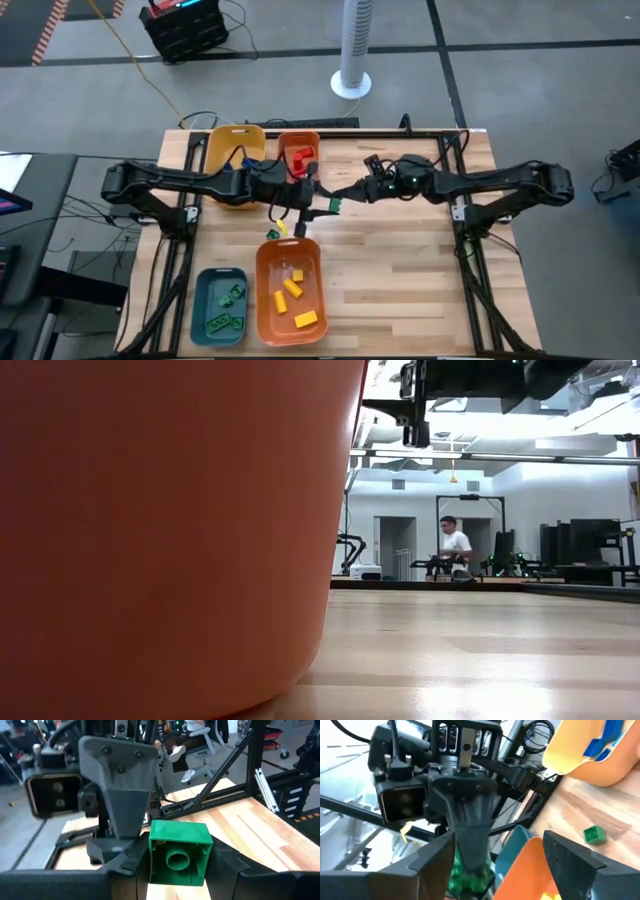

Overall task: Sort blocks
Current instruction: Put the green game piece into the blue bin

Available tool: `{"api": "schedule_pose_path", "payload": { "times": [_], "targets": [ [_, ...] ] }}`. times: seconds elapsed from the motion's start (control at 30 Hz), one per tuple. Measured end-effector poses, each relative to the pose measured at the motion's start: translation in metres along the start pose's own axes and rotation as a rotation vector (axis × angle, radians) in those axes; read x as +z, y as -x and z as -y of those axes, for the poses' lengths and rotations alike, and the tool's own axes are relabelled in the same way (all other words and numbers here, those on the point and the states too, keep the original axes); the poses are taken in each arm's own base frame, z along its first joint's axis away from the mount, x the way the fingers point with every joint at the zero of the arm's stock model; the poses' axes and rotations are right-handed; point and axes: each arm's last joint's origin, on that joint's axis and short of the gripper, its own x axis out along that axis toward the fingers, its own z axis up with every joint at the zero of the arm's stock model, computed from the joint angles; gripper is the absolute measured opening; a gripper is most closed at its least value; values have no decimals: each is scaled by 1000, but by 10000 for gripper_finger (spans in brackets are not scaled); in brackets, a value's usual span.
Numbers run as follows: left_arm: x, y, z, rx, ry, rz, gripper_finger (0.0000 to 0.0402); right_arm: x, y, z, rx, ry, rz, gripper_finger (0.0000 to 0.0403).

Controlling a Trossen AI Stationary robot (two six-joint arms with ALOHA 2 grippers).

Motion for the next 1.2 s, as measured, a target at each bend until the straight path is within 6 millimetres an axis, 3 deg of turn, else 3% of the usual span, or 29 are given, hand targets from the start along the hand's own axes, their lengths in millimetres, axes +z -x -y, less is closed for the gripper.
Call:
{"api": "schedule_pose_path", "payload": {
  "times": [0.2,0.37,0.67,0.83,1.03,1.2],
  "targets": [
    [0,19,-4,-5,95,-101,130,12,23,-3,-99,53,13,306],
    [5,46,-8,-20,172,-181,130,16,49,-4,-230,93,-11,306],
    [-8,80,-14,45,511,-411,130,11,87,11,-511,137,-131,306],
    [-19,94,-13,190,726,-571,130,7,99,17,-620,178,-181,306],
    [-29,103,-8,327,902,-699,130,7,99,18,-627,239,-210,306],
    [-26,103,15,209,1016,-771,130,6,100,19,-623,261,-234,306]
  ]
}}
